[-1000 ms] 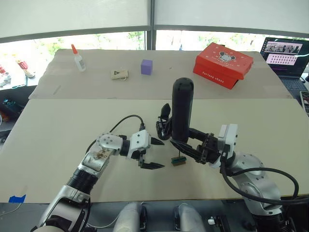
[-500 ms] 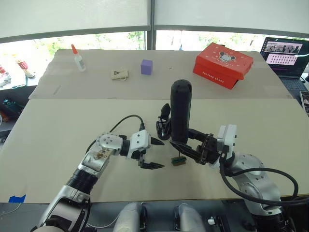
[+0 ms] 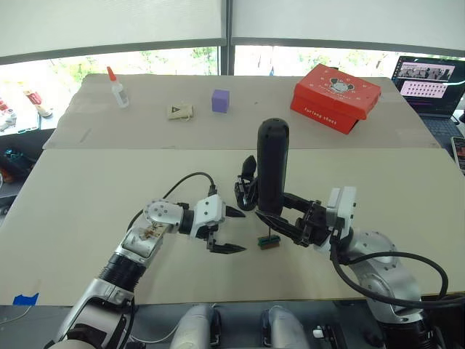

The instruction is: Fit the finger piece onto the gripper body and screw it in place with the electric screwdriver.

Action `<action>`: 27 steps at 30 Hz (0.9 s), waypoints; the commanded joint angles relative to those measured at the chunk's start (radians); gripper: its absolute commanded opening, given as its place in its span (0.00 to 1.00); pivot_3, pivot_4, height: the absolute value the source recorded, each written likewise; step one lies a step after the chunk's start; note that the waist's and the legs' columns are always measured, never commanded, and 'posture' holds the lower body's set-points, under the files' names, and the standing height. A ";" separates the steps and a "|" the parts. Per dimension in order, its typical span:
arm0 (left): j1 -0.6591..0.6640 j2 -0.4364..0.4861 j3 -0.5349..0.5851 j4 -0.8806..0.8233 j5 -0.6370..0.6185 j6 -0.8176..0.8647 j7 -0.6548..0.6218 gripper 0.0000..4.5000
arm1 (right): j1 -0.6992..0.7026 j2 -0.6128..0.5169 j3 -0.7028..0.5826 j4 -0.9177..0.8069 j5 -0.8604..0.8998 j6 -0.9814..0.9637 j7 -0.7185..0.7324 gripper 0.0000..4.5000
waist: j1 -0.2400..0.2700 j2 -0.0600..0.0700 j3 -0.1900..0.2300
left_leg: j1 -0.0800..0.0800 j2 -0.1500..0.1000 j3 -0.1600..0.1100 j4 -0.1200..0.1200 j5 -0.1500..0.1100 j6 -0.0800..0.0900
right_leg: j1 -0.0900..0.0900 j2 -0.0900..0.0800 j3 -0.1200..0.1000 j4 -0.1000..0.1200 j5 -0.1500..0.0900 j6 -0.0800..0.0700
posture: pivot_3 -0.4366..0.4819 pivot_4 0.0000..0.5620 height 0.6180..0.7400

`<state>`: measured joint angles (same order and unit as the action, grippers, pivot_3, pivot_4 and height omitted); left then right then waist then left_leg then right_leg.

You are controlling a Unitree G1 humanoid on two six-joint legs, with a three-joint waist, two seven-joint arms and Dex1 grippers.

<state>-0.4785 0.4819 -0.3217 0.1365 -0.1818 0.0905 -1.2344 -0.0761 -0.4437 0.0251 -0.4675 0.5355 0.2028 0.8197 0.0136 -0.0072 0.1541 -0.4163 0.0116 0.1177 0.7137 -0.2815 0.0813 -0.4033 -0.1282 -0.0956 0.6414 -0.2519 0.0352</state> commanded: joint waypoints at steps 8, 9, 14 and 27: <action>0.002 0.019 0.074 -0.053 -0.047 0.046 0.018 1.00 | -0.090 -0.063 -0.088 -0.154 0.158 0.095 -0.040 0.42 | 0.000 0.000 0.000 | 0.000 0.000 0.000 0.000 0.000 0.000 | 0.000 0.000 0.000 0.000 0.000 0.000 | 0.48 0.27 1.00; 0.006 0.021 0.083 -0.061 -0.051 0.052 0.024 1.00 | -0.109 -0.077 -0.097 -0.159 0.184 0.115 -0.038 0.42 | 0.000 0.000 0.000 | 0.000 0.000 0.000 0.000 0.000 0.000 | 0.000 0.000 0.000 0.000 0.000 0.000 | 0.48 0.27 1.00; 0.023 0.020 0.116 -0.077 -0.060 0.068 0.056 1.00 | -0.197 -0.116 -0.117 -0.145 0.263 0.180 -0.030 0.42 | 0.000 0.000 0.000 | 0.000 0.000 0.000 0.000 0.000 0.000 | 0.000 0.000 0.000 0.000 0.000 0.000 | 0.48 0.27 1.00; 0.050 -0.042 0.153 -0.051 -0.039 0.060 0.214 1.00 | -0.556 -0.096 -0.054 0.004 0.393 0.353 0.020 0.42 | 0.000 0.000 0.000 | 0.000 0.000 0.000 0.000 0.000 0.000 | 0.000 -0.001 -0.001 0.000 0.000 0.000 | 0.48 0.27 1.00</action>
<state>-0.4234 0.4518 -0.1746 0.0954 -0.2295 0.1746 -1.0395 -0.5910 -0.5498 -0.0240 -0.4642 0.9195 0.5620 0.8219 0.0132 -0.0073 0.1541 -0.4164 0.0112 0.1176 0.7139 -0.2816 0.0816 -0.4032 -0.1290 -0.0958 0.6420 -0.2518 0.0351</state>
